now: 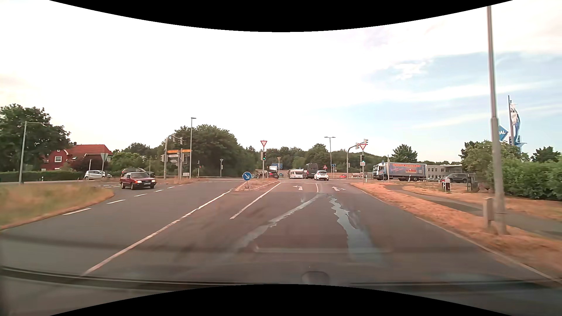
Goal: Follow the waypoints while adhering to traffic rules and regulations
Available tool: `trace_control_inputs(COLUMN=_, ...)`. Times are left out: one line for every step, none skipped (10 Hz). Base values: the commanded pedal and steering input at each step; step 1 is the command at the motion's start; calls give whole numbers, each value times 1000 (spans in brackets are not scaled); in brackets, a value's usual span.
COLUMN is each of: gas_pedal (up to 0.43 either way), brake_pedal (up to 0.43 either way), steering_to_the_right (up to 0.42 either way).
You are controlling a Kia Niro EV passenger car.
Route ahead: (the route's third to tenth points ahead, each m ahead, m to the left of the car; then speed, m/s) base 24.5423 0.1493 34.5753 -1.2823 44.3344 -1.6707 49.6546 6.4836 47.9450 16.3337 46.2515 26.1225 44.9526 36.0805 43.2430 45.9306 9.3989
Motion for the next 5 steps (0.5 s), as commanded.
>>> trace_control_inputs(gas_pedal=20, brake_pedal=0, steering_to_the_right=12)
trace_control_inputs(gas_pedal=20, brake_pedal=0, steering_to_the_right=11)
trace_control_inputs(gas_pedal=20, brake_pedal=0, steering_to_the_right=9)
trace_control_inputs(gas_pedal=28, brake_pedal=0, steering_to_the_right=6)
trace_control_inputs(gas_pedal=98, brake_pedal=0, steering_to_the_right=5)
